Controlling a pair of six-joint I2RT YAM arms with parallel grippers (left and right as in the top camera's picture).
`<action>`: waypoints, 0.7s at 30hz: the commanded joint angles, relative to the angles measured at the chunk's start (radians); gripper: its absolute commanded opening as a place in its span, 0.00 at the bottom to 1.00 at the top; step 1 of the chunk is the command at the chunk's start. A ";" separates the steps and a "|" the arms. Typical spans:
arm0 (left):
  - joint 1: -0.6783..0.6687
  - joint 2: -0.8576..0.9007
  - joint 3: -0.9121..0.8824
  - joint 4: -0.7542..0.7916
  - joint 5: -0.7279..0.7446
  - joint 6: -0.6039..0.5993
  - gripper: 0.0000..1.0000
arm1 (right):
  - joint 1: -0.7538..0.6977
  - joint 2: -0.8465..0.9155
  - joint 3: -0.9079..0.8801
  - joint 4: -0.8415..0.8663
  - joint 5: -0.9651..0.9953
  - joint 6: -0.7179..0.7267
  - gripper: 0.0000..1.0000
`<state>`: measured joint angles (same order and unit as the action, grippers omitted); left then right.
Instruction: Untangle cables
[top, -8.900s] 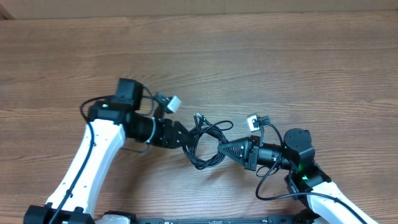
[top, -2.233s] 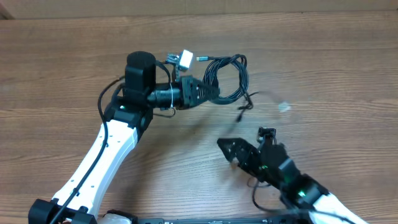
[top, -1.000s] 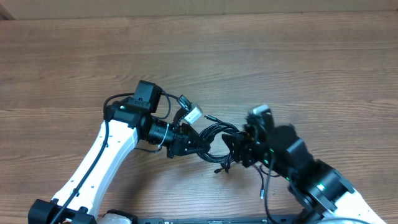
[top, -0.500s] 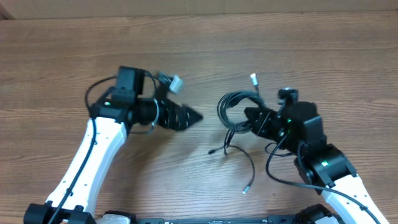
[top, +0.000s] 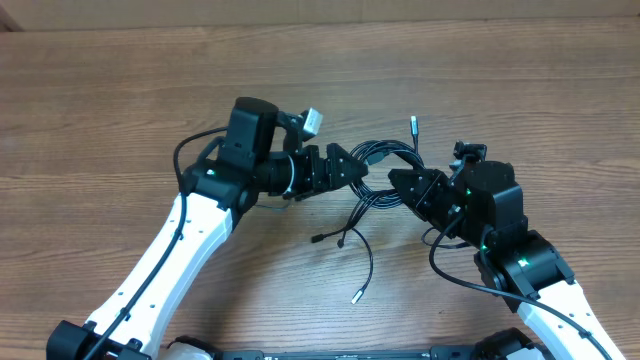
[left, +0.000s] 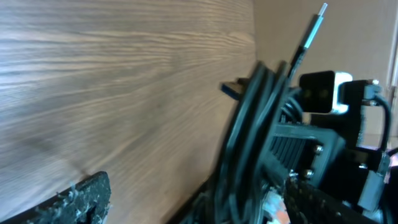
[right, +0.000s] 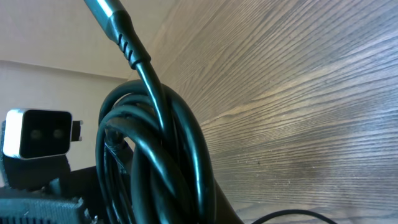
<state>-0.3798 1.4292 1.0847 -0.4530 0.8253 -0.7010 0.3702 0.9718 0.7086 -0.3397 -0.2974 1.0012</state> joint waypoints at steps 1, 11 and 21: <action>-0.023 -0.011 0.018 0.025 0.005 -0.082 0.84 | 0.006 -0.005 0.013 0.013 0.011 0.017 0.04; -0.105 -0.010 0.018 0.024 -0.153 -0.080 0.14 | 0.006 -0.005 0.013 0.040 -0.094 0.024 0.04; 0.035 -0.010 0.018 -0.026 -0.194 0.369 0.04 | 0.006 -0.006 0.013 -0.031 -0.094 -0.273 0.31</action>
<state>-0.4522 1.4292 1.0878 -0.4541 0.7170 -0.5880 0.3824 0.9802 0.7086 -0.3466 -0.3847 0.9356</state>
